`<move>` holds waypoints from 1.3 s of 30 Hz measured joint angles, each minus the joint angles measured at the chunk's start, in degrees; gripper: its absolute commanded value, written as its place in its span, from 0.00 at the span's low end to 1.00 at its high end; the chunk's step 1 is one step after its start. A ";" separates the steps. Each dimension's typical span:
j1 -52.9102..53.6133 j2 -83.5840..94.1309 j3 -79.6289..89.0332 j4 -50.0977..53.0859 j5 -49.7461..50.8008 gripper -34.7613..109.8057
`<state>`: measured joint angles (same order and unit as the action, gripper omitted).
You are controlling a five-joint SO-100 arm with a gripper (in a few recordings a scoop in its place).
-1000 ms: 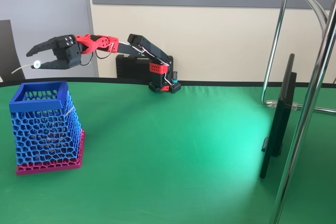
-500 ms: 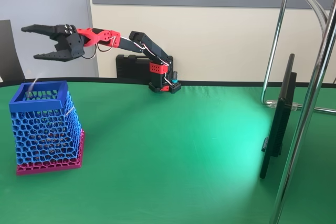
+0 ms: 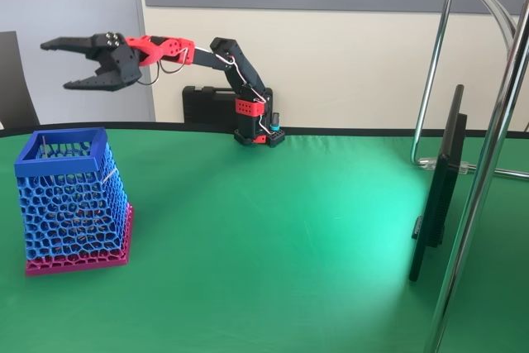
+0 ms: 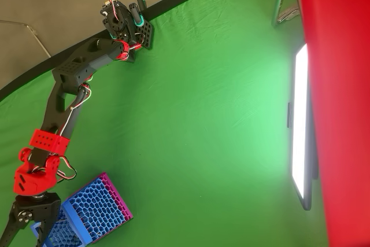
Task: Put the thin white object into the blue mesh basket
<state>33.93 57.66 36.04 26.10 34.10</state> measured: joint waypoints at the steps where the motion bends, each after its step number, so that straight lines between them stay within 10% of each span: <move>1: -0.44 2.99 2.99 0.00 -0.26 0.43; 39: -23.20 95.63 88.33 12.66 -27.33 0.24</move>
<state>10.72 153.28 124.37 38.76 6.77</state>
